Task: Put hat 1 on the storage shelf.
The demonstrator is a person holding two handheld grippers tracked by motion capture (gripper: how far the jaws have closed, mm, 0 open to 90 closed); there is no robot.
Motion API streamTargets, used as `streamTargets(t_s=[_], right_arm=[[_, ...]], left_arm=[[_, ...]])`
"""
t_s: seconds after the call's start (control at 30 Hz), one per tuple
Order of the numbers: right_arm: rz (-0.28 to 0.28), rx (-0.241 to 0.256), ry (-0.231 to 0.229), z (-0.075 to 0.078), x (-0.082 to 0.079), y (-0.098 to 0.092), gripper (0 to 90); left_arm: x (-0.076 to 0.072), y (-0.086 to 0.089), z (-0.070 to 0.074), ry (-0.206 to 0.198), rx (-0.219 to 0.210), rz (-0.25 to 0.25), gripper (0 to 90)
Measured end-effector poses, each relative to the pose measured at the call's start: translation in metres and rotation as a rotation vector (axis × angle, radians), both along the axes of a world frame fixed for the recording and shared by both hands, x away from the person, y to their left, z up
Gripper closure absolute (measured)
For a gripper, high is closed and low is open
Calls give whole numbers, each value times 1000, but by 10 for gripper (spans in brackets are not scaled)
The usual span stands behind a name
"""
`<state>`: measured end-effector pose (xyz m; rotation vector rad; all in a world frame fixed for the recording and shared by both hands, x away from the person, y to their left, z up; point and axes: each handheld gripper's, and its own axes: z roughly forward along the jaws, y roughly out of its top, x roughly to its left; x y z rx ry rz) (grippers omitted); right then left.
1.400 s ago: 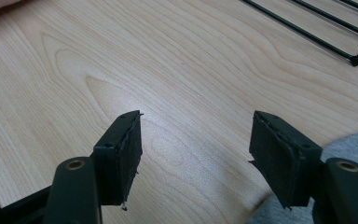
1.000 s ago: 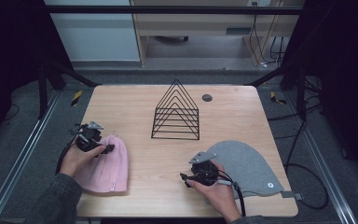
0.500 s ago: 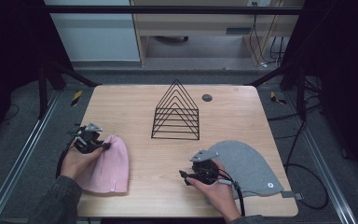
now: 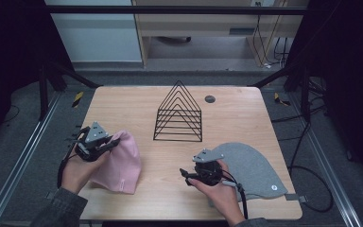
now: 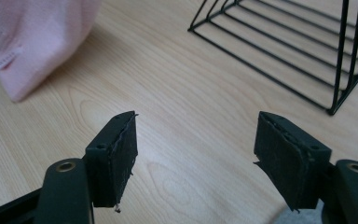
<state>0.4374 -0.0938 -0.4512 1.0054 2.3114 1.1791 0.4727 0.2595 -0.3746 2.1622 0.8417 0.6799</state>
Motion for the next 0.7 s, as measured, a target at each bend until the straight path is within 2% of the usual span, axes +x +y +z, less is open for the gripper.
streamTargets(t_s=[0.03,0.1,0.27,0.4,0.57,0.7], right_arm=[[15,-1,-7,6,0,2,303],[22,-7,-12,8,1,4,306],[57,-25,-24,17,6,15,320],[111,-28,-43,25,14,31,372],[147,-26,-33,25,21,44,403],[172,28,-5,25,24,56,411]], left_arm=[[-1,-3,4,-9,-2,-9,791],[-3,-8,12,-34,6,-17,792],[-5,-17,30,-68,-30,-41,795],[-7,-27,43,-99,-23,-54,795],[-10,-39,59,-132,-42,-74,795],[-9,-48,67,-146,-42,-86,795]])
